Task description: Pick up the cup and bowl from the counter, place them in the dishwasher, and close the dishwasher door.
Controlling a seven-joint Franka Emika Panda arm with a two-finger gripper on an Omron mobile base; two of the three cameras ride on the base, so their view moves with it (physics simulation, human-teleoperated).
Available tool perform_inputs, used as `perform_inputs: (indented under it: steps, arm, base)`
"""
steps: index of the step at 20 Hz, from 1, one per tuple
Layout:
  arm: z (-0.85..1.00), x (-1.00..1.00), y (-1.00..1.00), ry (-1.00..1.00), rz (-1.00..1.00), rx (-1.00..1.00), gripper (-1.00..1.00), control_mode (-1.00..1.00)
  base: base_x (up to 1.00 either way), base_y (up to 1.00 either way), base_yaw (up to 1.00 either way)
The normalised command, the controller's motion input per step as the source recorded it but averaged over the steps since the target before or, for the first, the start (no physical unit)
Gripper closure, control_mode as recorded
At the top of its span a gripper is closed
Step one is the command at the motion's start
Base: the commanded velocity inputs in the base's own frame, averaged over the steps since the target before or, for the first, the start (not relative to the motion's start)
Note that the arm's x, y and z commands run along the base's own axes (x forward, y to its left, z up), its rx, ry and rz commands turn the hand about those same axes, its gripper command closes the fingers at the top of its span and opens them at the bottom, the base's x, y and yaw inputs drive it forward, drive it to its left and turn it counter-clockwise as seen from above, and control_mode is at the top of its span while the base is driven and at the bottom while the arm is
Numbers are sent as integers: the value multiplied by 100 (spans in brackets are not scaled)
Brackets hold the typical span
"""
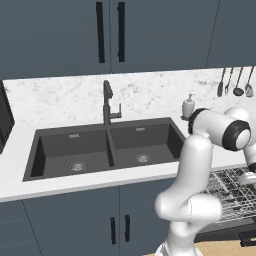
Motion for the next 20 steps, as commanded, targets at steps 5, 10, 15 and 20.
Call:
perform_inputs:
  steps: [5,10,15,20]
  arm:
    - [-9,0,0,0,0,0,100,-100]
    - [-47,0,0,0,0,0,100,-100]
    - [-51,1,0,-2,0,0,100,-100]
    - [-8,0,0,-6,0,0,100,-100]
  base:
    - [0,0,0]
    - [0,0,0]
    - [0,0,0]
    - [0,0,0]
